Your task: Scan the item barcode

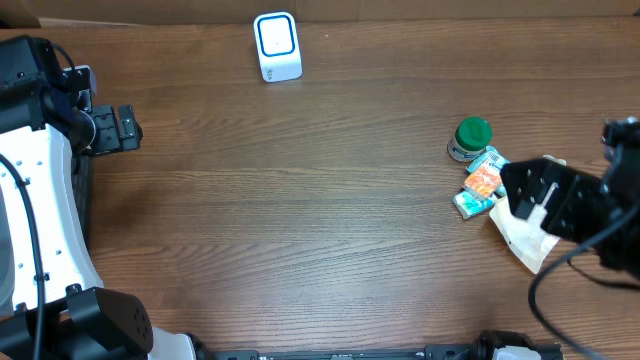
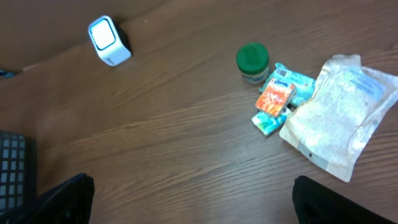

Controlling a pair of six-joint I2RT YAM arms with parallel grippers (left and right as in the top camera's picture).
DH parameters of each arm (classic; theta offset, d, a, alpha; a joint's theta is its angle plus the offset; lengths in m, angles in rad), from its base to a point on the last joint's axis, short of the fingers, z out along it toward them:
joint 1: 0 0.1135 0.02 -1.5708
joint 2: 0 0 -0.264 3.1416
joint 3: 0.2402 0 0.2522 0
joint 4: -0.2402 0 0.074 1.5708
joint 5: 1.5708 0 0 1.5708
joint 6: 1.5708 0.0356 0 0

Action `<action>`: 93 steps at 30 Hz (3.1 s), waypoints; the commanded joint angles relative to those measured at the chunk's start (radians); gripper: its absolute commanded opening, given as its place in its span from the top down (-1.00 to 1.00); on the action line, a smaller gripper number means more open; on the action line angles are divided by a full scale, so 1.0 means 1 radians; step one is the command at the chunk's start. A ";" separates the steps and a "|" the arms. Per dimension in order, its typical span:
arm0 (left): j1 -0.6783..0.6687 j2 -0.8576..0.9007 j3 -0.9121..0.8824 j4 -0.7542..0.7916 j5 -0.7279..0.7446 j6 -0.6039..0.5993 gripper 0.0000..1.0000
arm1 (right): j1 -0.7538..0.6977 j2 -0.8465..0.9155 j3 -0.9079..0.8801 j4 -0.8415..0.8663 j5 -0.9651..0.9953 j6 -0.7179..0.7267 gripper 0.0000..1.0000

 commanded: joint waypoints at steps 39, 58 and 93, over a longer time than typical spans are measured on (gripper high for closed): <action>-0.002 -0.005 0.011 0.003 -0.010 0.023 -0.99 | 0.187 -0.901 -1.530 1.380 0.085 -0.085 -1.00; -0.002 -0.005 0.011 0.003 -0.010 0.023 -0.99 | 0.187 -1.085 -1.826 1.563 0.123 -0.083 -1.00; -0.002 -0.005 0.011 0.003 -0.010 0.023 -0.99 | 0.187 -1.085 -1.826 1.570 0.116 -0.077 -1.00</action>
